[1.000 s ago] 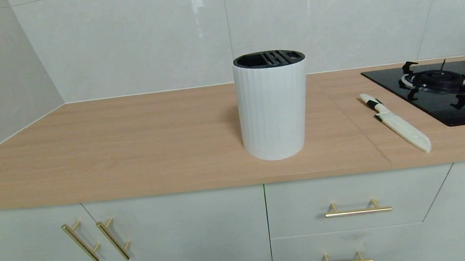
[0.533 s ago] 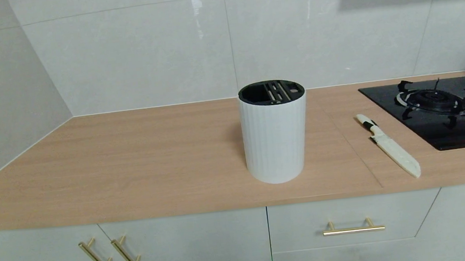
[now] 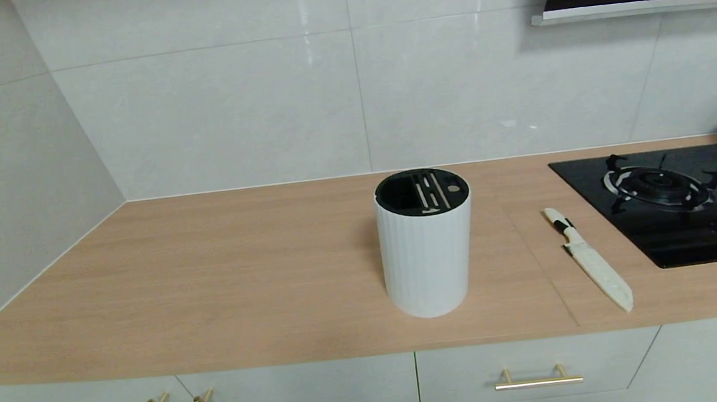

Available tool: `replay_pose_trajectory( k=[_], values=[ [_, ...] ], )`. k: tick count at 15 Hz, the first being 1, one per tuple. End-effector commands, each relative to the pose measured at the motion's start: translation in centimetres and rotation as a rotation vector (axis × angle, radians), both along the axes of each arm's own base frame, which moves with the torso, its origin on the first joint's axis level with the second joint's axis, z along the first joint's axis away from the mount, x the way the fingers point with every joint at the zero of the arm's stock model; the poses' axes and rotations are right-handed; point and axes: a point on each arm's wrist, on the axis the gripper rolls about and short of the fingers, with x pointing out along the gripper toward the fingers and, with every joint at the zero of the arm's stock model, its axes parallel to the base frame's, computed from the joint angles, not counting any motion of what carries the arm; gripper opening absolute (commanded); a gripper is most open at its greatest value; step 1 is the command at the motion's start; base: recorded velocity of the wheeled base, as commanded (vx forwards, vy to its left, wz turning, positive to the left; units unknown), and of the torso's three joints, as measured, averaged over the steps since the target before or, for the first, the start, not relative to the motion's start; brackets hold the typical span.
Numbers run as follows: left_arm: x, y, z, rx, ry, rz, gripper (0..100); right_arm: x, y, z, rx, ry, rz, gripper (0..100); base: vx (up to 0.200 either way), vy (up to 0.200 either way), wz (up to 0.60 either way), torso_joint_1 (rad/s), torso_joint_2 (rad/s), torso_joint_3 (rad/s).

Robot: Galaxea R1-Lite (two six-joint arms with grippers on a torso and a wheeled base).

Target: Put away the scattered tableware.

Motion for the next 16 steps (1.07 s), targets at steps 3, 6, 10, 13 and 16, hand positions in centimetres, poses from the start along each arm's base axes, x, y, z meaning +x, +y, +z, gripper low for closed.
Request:
replay_pose_trajectory(
  k=[3, 6, 10, 13, 16],
  values=[
    [0.01, 0.0, 0.0, 0.0, 0.002, 0.0, 100, 0.01, 0.0, 0.0, -0.001, 0.001, 0.001, 100, 0.0, 0.0, 0.0, 0.271, -0.59, -0.32],
    [0.01, 0.0, 0.0, 0.0, 0.002, 0.0, 100, 0.01, 0.0, 0.0, -0.001, 0.001, 0.001, 100, 0.0, 0.0, 0.0, 0.253, -0.54, -0.302],
    [0.01, 0.0, 0.0, 0.0, 0.002, 0.001, 100, 0.01, 0.0, 0.0, -0.001, 0.001, 0.001, 100, 0.0, 0.0, 0.0, 0.185, -0.4, -0.221],
    [0.01, 0.0, 0.0, 0.0, 0.002, 0.0, 100, 0.01, 0.0, 0.0, -0.001, 0.001, 0.0, 100, 0.0, 0.0, 0.0, 0.155, -0.35, -0.181],
    [0.01, 0.0, 0.0, 0.0, 0.002, 0.001, 100, 0.01, 0.0, 0.0, -0.001, 0.001, 0.001, 100, 0.0, 0.0, 0.0, 0.014, -0.03, -0.015]
  ],
)
